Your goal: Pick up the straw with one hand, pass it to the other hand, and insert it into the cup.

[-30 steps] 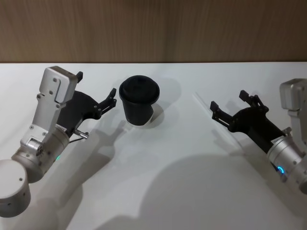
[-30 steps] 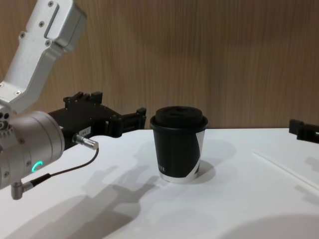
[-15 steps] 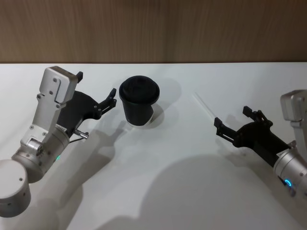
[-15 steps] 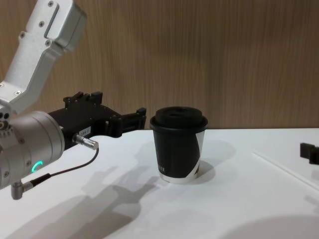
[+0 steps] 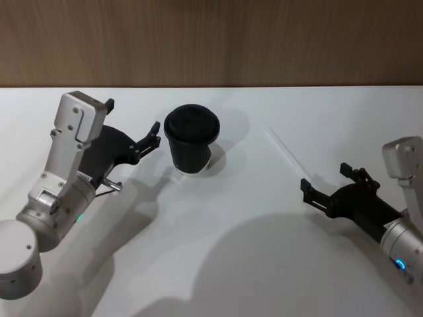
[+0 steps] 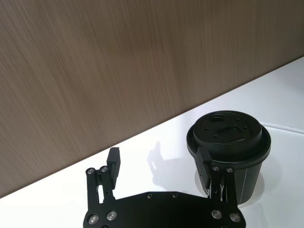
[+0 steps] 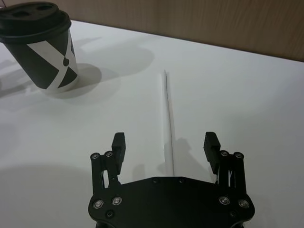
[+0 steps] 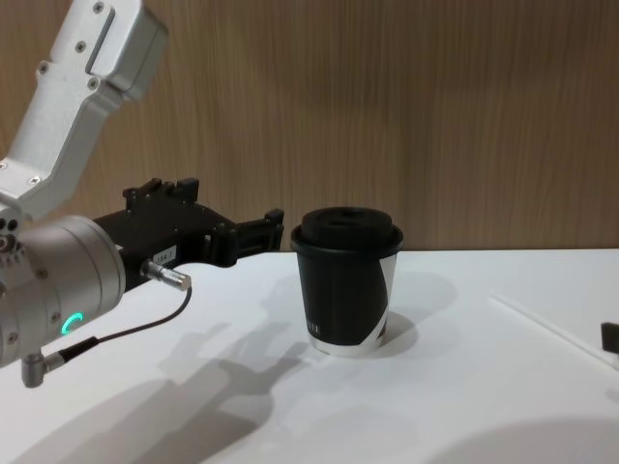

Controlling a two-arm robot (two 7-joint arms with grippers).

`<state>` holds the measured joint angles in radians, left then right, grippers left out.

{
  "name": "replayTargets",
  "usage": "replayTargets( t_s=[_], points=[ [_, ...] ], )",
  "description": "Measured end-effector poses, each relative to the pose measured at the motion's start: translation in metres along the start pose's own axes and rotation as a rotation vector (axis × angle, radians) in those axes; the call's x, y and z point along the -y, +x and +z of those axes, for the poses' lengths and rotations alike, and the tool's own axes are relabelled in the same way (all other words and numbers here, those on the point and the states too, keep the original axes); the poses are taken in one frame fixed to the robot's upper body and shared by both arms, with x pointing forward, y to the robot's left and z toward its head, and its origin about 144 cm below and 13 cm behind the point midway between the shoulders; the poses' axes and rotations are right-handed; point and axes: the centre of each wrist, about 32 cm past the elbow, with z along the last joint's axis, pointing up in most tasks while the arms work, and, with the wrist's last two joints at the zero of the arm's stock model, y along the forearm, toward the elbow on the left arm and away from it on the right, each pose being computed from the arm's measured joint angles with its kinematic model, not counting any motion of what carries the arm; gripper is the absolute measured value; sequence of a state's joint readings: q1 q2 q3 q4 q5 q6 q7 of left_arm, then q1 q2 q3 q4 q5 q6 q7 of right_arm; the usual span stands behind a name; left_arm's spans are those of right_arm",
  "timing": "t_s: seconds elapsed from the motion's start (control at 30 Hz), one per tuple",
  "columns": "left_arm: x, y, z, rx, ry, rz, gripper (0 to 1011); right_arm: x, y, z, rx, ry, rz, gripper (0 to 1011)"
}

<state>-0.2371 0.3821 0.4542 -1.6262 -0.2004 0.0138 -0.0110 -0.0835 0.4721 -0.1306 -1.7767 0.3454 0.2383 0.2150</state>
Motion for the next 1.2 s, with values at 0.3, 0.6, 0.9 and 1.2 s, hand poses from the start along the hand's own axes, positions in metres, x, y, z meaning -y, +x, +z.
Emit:
replayTargets(
  t_s=[0.3,0.6,0.9,1.2],
  points=[
    [0.0000,0.0000,0.0000,0.000,0.000,0.000,1003,0.0007,0.0018,-0.0053,0.007,-0.039,-0.002,1001],
    [0.0000,0.0000,0.0000,0.000,0.000,0.000,1003,0.0006,0.0030,-0.0082,0.008,-0.058,0.007,1001],
    [0.0000,0.0000,0.0000,0.000,0.000,0.000,1003,-0.0003,0.0038,-0.0095,0.009,-0.067,0.014,1001],
    [0.0000,0.0000,0.0000,0.000,0.000,0.000,1003,-0.0024,0.0043,-0.0102,0.014,-0.077,0.019,1001]
  ],
)
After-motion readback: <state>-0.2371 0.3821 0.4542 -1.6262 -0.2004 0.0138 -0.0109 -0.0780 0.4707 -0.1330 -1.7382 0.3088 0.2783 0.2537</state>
